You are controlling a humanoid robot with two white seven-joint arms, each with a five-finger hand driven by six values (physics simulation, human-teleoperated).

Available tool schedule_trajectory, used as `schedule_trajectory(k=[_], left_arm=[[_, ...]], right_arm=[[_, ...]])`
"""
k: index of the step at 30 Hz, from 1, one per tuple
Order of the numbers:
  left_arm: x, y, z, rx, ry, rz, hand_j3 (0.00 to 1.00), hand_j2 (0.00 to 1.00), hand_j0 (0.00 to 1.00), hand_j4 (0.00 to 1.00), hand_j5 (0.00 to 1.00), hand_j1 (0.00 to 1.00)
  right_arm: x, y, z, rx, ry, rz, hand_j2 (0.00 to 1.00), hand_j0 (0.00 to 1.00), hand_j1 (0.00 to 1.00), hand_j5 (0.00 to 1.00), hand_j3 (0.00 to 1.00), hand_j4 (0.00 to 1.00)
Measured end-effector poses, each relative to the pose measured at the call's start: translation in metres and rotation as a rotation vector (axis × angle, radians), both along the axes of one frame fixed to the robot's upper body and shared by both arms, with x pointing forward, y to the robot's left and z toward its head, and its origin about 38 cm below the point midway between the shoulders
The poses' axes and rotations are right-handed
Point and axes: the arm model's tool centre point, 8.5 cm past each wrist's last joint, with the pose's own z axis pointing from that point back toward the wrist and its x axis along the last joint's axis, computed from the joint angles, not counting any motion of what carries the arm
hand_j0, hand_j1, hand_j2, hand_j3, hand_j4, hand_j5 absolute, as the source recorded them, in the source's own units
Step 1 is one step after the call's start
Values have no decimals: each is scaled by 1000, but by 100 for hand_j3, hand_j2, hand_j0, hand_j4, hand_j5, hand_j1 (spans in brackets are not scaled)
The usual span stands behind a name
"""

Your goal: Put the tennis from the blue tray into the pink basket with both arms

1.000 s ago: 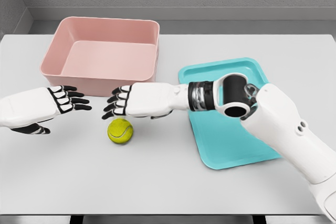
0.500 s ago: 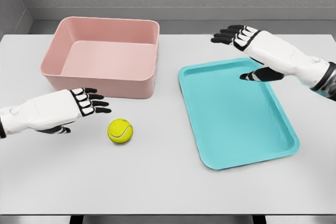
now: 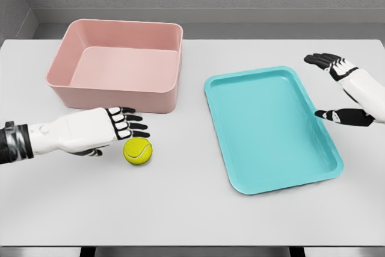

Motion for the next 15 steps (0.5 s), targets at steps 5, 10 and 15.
schedule_trajectory(k=[5,10,15], left_arm=[[-1,-5,-2,3,10,-18,100,100,100,100,100,100],[1,-10,0,8,7,-35,100,100,100,100,100,100],[-2,-12,-6,10,29,-47,100,100,100,100,100,100]], right_arm=[[1,1,-4,16,6,-4,100,100,100,100,100,100],[4,8,-15,27,36,10,100,100,100,100,100,100],[5,9,-18,33,43,12,100,100,100,100,100,100]])
